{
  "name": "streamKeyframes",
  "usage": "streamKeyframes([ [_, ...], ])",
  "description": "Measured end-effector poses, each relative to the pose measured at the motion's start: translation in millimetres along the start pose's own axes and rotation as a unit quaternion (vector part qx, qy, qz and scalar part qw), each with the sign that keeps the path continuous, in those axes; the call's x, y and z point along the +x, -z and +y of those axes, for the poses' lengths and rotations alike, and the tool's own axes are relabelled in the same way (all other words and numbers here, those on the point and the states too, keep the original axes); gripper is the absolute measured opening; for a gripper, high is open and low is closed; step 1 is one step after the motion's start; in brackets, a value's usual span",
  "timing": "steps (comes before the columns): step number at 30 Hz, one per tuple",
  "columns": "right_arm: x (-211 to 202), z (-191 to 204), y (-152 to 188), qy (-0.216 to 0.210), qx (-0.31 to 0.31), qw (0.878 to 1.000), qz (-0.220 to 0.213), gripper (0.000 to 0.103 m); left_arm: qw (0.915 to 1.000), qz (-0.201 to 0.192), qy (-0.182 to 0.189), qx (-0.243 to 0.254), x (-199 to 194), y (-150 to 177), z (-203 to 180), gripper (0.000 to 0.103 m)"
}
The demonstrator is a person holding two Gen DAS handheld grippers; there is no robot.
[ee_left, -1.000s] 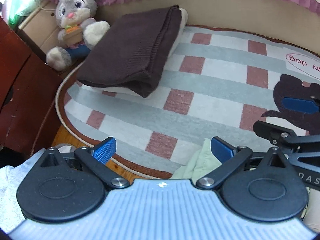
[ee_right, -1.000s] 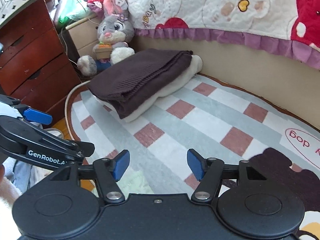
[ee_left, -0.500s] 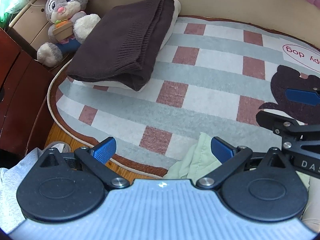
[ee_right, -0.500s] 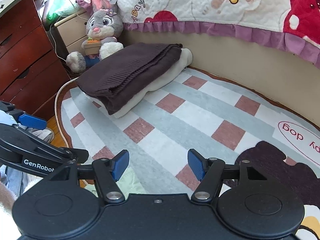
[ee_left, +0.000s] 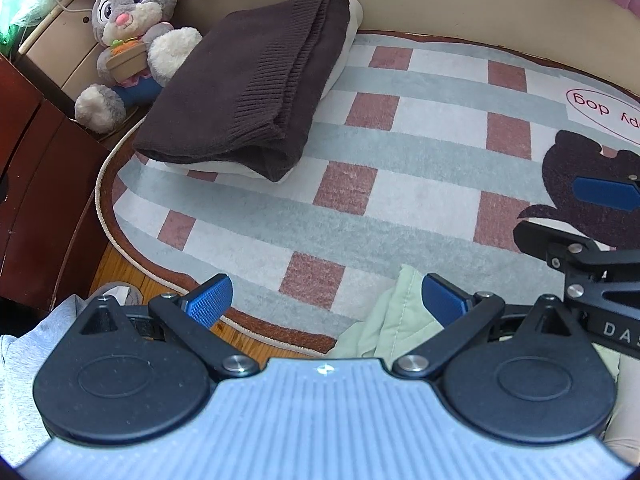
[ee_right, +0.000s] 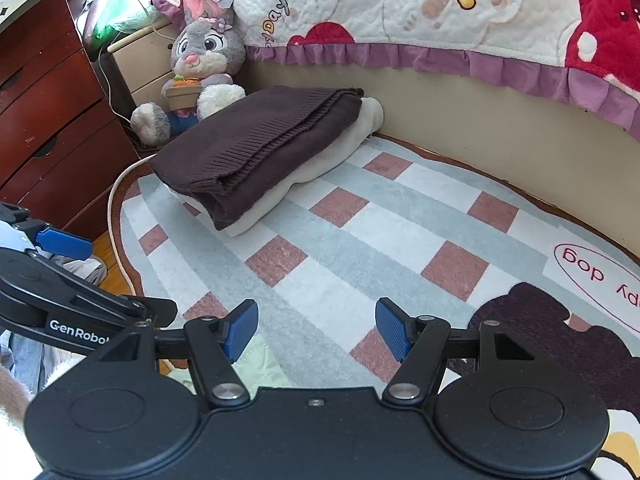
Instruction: Fold clothes
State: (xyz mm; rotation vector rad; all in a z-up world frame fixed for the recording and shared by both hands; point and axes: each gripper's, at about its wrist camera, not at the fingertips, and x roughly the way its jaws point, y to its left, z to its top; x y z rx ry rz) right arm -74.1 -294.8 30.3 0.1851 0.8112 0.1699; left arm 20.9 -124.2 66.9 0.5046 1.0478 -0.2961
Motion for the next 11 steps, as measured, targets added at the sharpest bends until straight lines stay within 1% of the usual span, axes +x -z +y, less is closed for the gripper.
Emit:
streamKeyframes([
  [11,-0.1,1.4,0.2,0.004,-0.001,1.0,0.001,0.071,1.0,-0.004,-0.006,-0.002,-1.9,1.2,-0.1,0.103],
])
